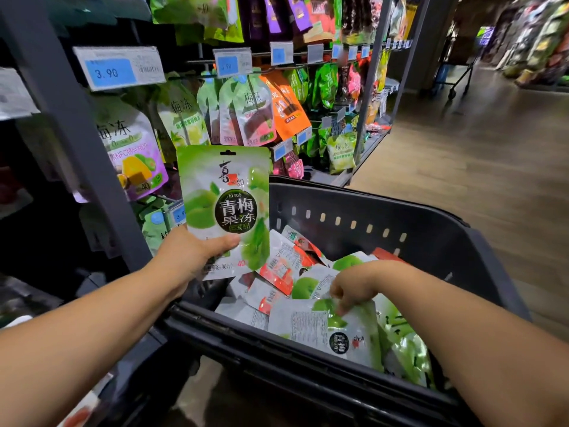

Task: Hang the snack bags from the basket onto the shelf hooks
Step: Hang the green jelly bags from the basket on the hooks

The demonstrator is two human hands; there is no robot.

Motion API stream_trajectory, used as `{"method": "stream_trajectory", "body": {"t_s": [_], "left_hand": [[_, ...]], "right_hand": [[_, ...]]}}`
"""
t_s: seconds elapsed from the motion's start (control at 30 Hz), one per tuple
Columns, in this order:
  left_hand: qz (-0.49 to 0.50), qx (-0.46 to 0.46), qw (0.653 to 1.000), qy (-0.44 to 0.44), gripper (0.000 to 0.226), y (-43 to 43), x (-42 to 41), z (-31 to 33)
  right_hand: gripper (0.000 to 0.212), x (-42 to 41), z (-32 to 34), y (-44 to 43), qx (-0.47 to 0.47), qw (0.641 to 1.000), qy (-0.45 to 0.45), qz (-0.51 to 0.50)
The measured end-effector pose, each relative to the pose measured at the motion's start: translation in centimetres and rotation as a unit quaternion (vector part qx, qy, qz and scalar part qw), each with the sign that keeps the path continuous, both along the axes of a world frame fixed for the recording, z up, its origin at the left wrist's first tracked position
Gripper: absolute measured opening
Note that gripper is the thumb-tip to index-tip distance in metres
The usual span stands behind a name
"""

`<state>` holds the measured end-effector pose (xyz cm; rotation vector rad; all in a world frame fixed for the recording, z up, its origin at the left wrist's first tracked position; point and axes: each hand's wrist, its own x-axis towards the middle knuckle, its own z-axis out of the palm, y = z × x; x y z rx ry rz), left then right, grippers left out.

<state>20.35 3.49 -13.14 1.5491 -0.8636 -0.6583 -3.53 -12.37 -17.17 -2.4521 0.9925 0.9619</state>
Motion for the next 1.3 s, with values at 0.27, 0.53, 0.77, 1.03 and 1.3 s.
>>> {"method": "stream_trajectory", "body": {"t_s": [0.27, 0.53, 0.77, 1.03, 1.3], "left_hand": [[0.018, 0.005, 1.000, 0.004, 0.018, 0.2, -0.2, 0.4], [0.022, 0.004, 1.000, 0.007, 0.019, 0.1, -0.4, 0.4], [0.026, 0.008, 1.000, 0.002, 0.023, 0.1, -0.1, 0.2], [0.022, 0.010, 1.000, -0.010, 0.031, 0.2, 0.5, 0.0], [0.022, -0.001, 1.000, -0.009, 0.026, 0.1, 0.2, 0.0]], "right_hand": [[0.011, -0.7, 2.2, -1.8, 0.017, 0.973, -0.217, -0.077], [0.019, -1.1, 3.5, -3.1, 0.212, 0.799, -0.493, -0.272], [0.016, -1.3, 4.5, -3.0, 0.284, 0.718, -0.543, -0.330], [0.041, -1.2, 4.6, -2.9, 0.294, 0.720, -0.552, -0.299], [0.010, -0.2, 4.7, -2.2, 0.095, 0.768, -0.577, -0.260]]}}
